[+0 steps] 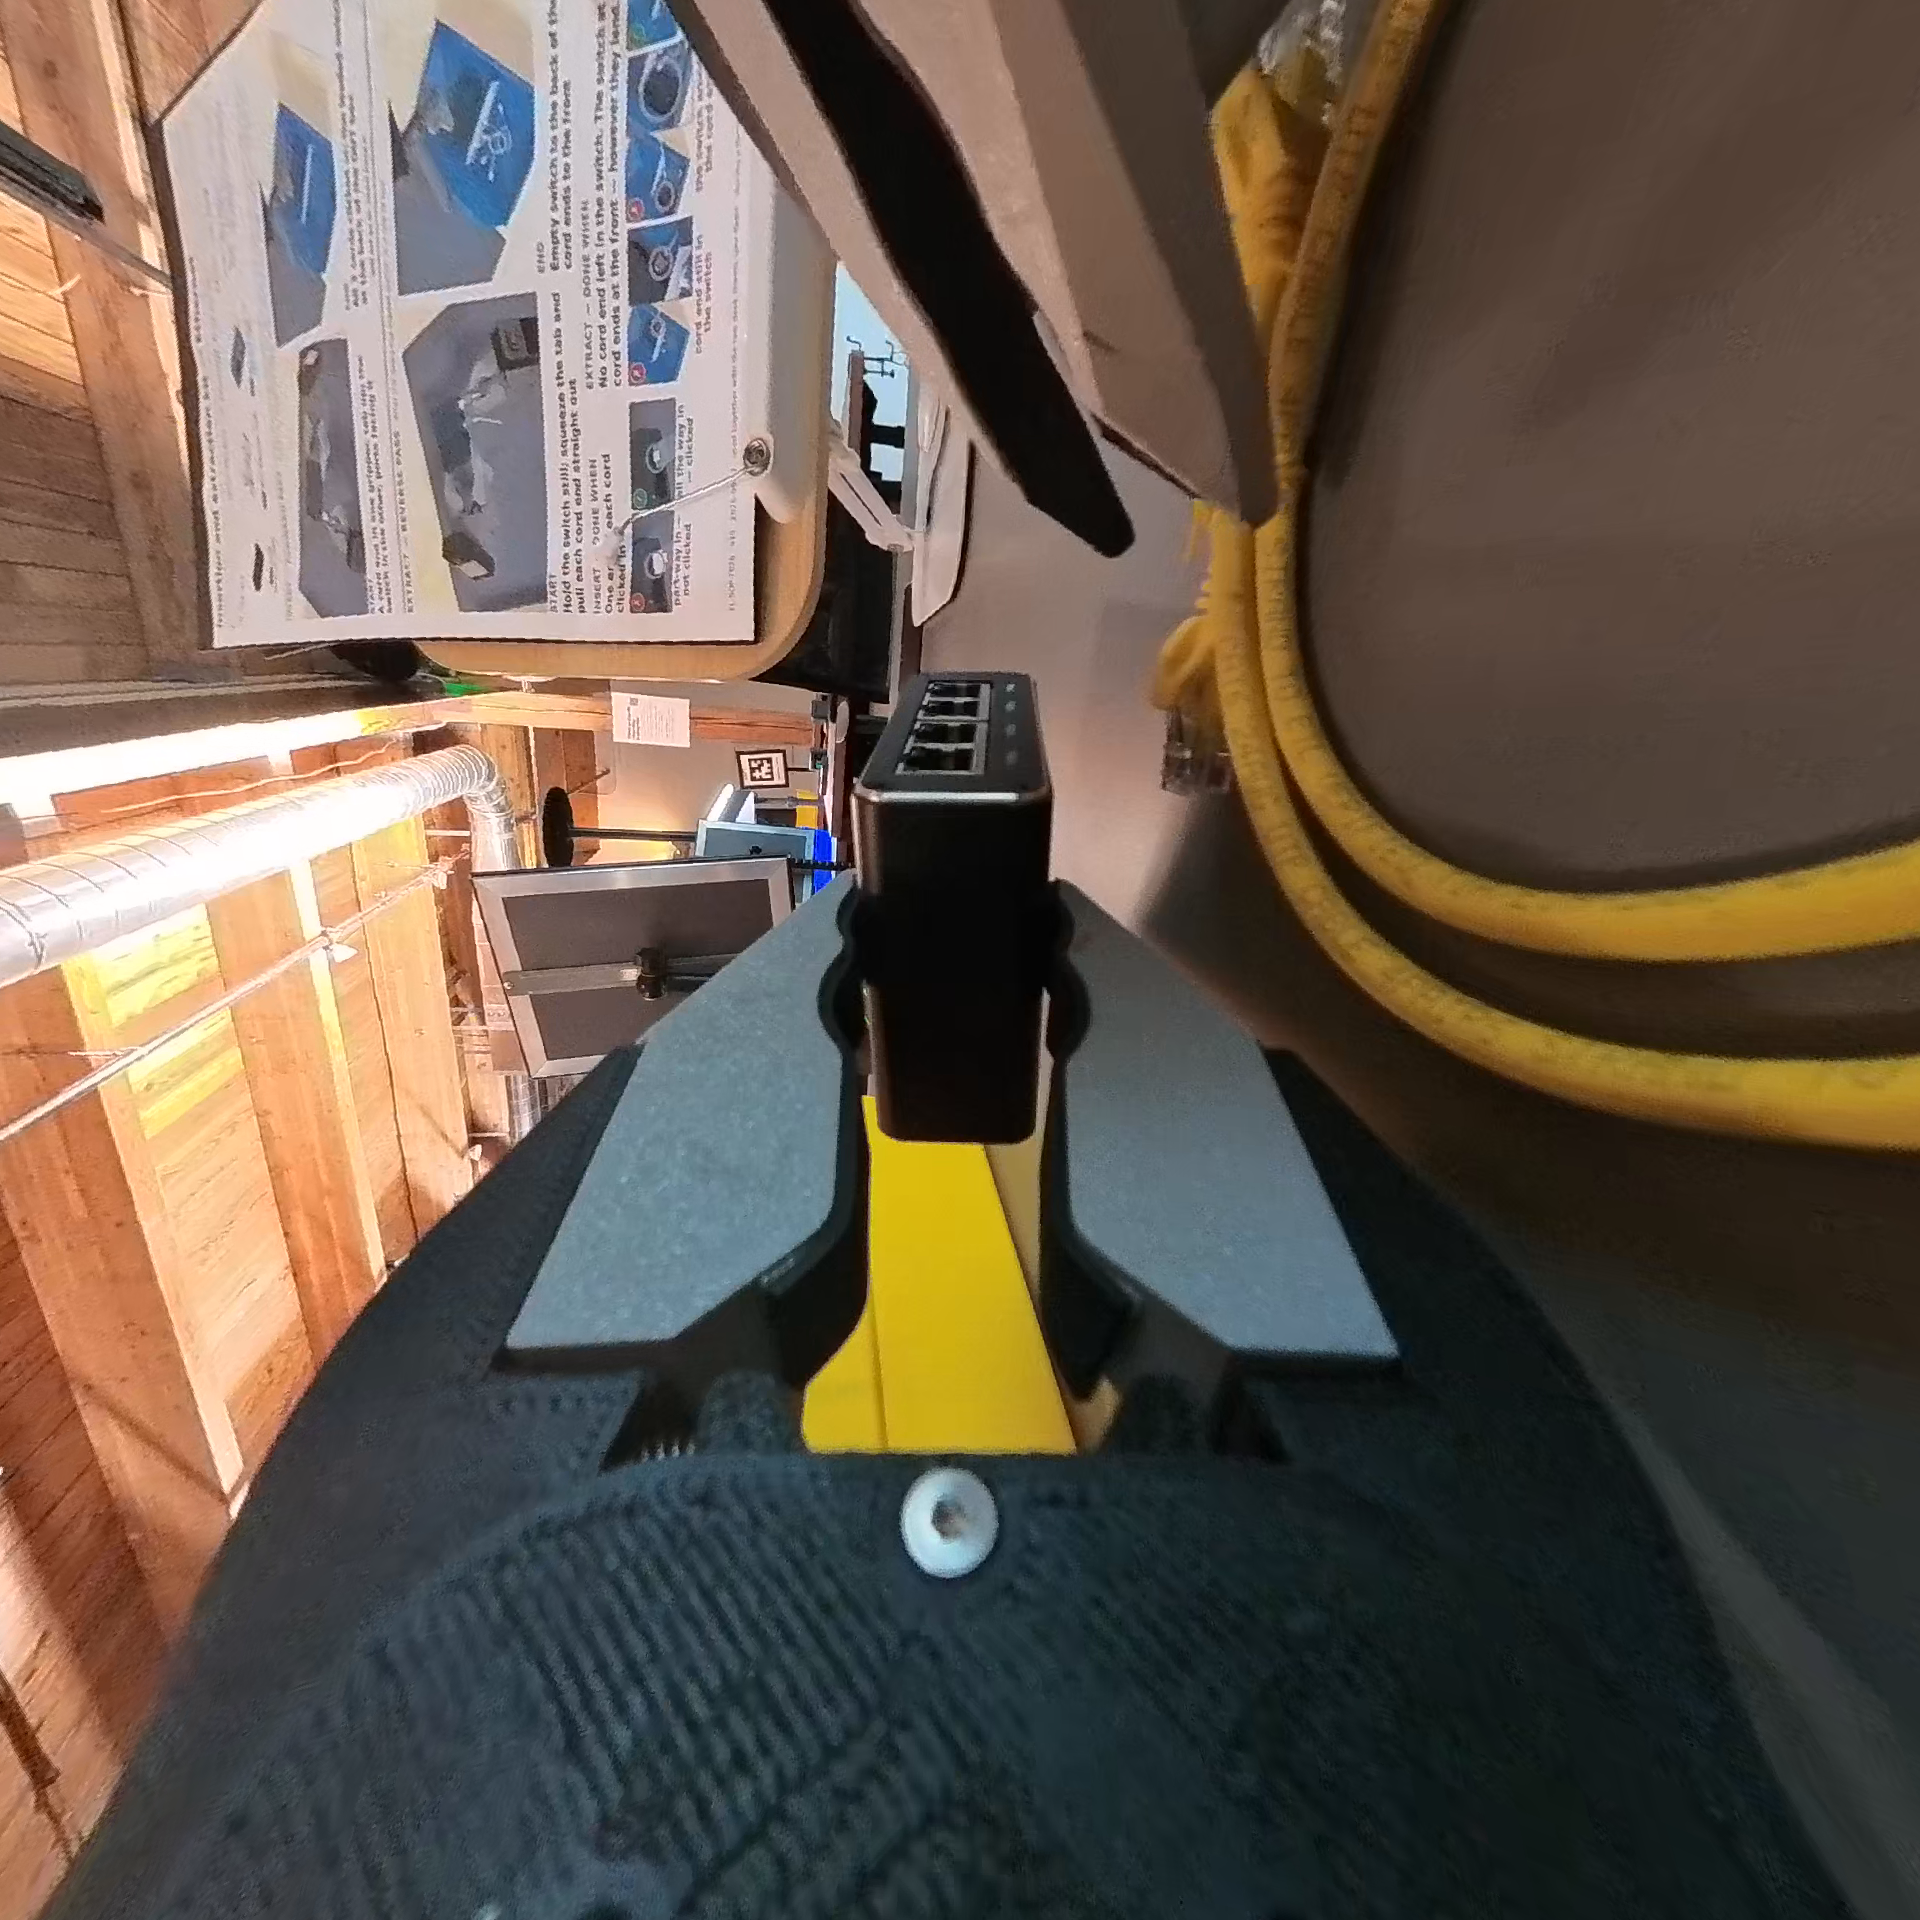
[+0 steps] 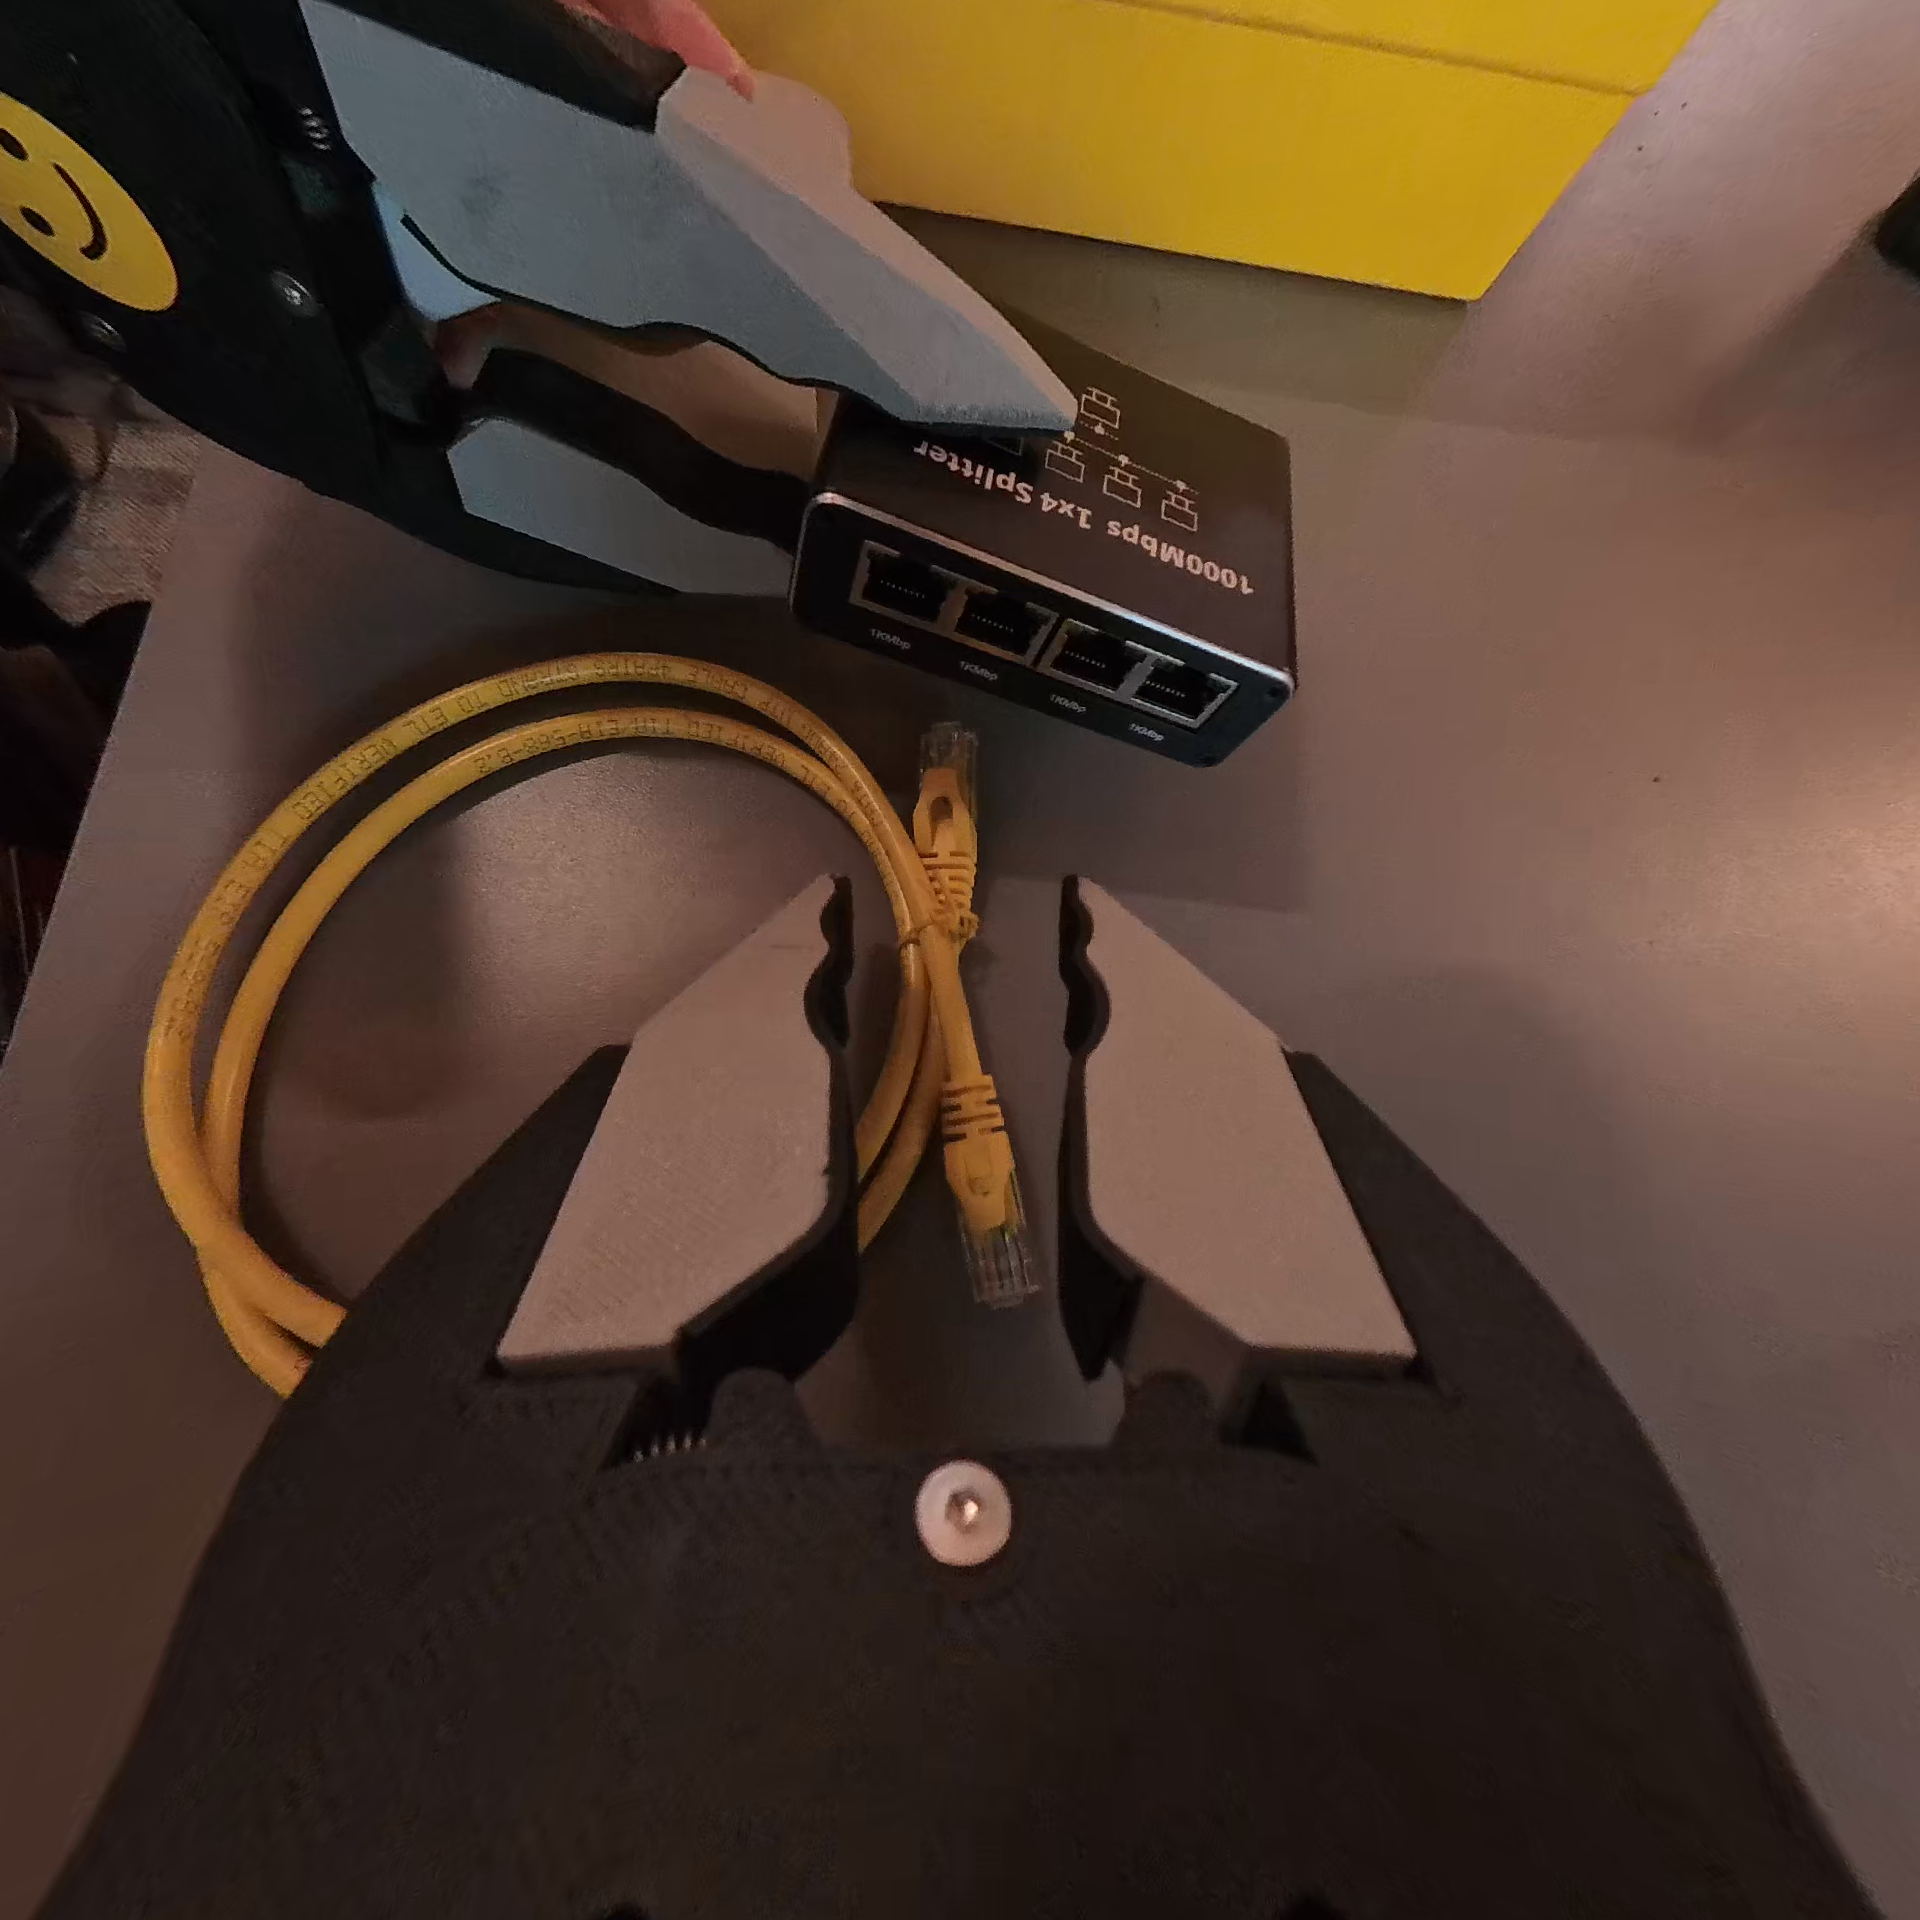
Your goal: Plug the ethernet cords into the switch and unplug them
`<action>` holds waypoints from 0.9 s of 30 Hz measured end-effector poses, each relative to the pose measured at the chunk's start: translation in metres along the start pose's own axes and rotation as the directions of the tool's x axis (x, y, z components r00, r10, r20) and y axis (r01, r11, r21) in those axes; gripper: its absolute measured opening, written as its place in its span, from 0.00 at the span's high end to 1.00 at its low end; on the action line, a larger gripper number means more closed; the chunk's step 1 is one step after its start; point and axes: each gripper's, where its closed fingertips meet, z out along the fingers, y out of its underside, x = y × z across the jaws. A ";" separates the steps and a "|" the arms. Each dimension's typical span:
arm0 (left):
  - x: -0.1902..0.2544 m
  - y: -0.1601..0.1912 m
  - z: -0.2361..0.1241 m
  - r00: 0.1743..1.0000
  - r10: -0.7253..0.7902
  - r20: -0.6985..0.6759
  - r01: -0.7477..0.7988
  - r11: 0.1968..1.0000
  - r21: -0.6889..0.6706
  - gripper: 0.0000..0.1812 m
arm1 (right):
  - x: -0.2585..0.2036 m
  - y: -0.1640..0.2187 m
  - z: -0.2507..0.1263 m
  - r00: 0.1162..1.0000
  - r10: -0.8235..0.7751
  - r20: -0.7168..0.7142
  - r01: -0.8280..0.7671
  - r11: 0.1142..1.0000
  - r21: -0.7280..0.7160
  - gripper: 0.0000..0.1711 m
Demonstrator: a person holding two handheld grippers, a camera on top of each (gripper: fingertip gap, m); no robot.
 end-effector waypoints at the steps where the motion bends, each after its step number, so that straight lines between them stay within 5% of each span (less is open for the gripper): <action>1: 0.000 0.000 0.000 1.000 -0.001 0.000 0.001 1.000 0.000 0.83 | 0.000 0.000 0.001 1.000 -0.003 0.000 0.003 1.000 -0.003 0.78; 19: -0.002 0.000 0.000 1.000 -0.027 0.000 0.027 1.000 0.003 0.83 | 0.001 0.012 0.007 1.000 0.020 0.000 -0.020 0.998 -0.059 0.76; 24: -0.002 0.000 0.000 1.000 -0.026 0.001 0.026 1.000 0.002 0.83 | -0.005 0.012 0.008 0.998 0.048 0.046 -0.045 0.997 -0.065 0.91; 27: -0.002 0.000 0.000 1.000 -0.026 0.000 0.026 1.000 0.002 0.83 | -0.004 0.013 0.008 0.999 0.030 0.031 -0.027 0.997 -0.075 0.92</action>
